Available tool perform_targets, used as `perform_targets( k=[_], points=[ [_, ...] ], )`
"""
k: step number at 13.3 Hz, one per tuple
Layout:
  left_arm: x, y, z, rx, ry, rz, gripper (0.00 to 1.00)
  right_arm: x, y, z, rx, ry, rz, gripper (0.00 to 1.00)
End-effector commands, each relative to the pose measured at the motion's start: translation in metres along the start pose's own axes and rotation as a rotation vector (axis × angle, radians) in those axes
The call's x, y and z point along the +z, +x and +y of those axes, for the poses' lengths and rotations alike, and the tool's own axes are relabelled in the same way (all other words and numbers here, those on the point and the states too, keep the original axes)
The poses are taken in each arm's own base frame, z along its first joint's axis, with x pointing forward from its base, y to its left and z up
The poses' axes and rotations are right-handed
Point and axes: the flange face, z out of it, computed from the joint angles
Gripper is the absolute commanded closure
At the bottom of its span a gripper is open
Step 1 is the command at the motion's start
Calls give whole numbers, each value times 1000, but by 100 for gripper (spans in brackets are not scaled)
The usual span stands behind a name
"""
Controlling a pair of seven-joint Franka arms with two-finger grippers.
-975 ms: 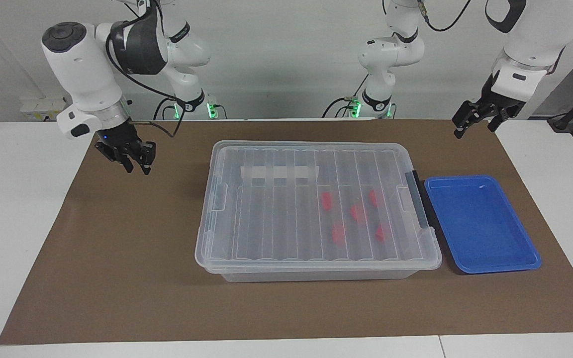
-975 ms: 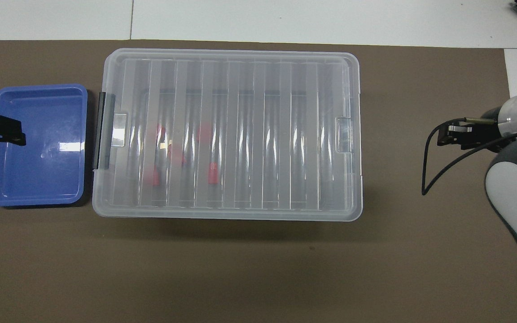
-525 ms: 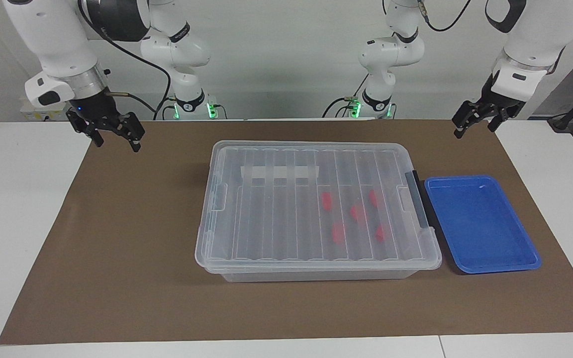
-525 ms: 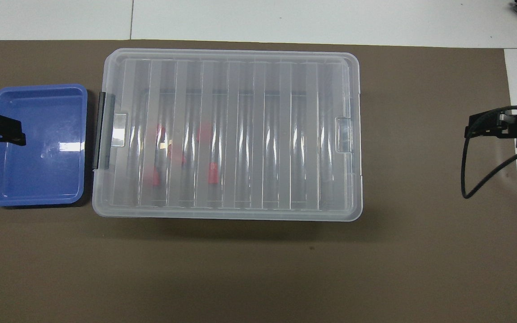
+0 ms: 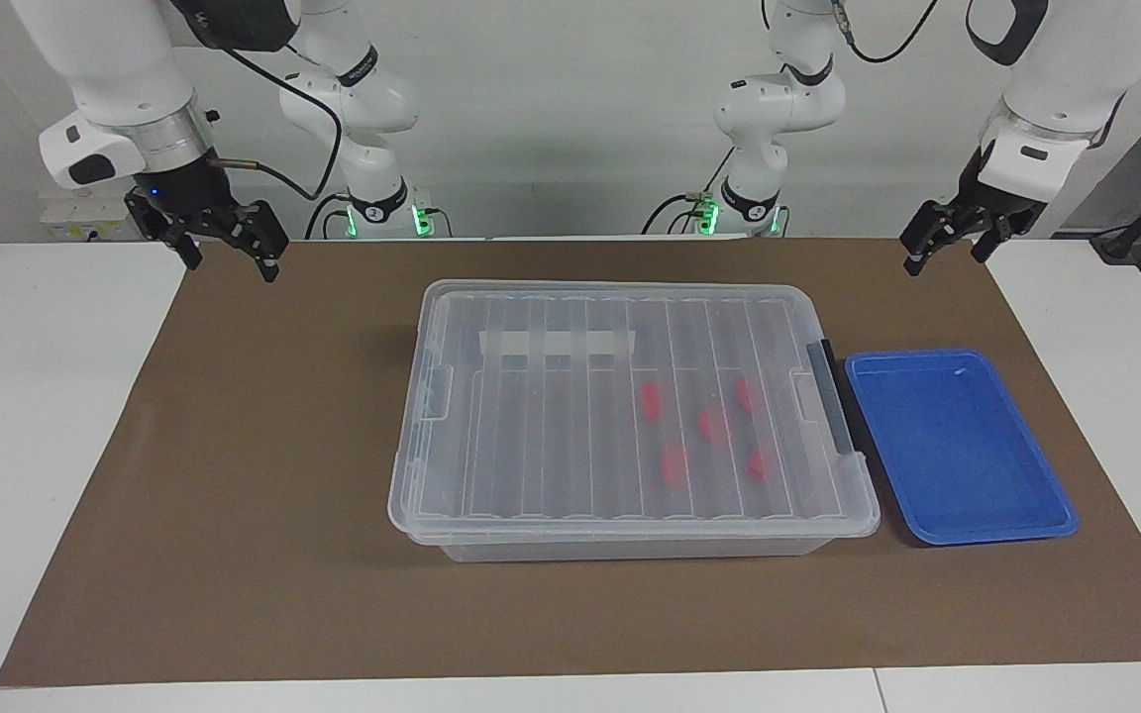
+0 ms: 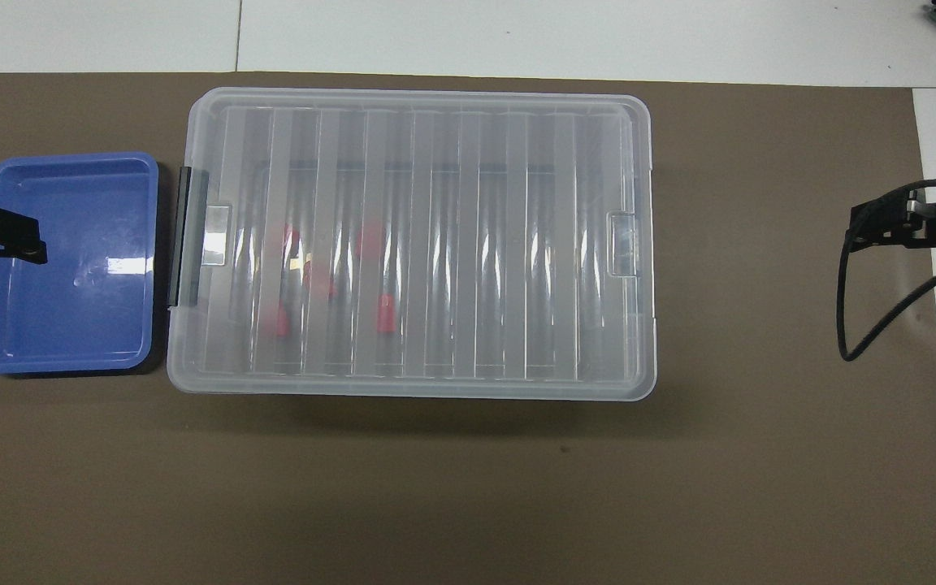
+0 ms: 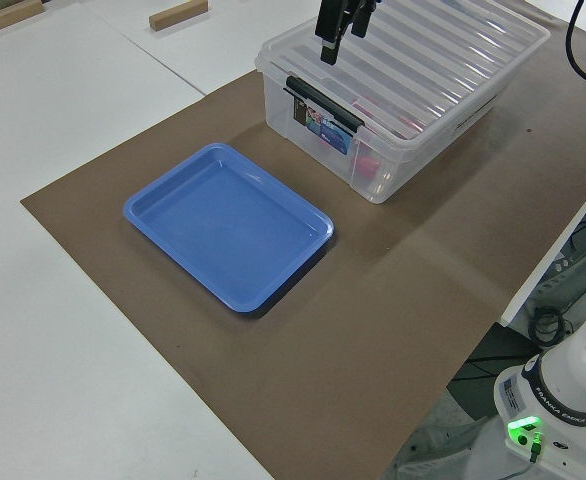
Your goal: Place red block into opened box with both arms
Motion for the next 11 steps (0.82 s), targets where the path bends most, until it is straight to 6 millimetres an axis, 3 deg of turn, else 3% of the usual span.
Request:
perform_targets(
  k=[1,11],
  points=[
    [-1,-7,-3,1,-4,3,0,6,-6,-1,22,-23,-27,0],
    [-1,-7,-3,1,-4,3,0,23,-39,-4,41,-26,-2,0]
  ],
)
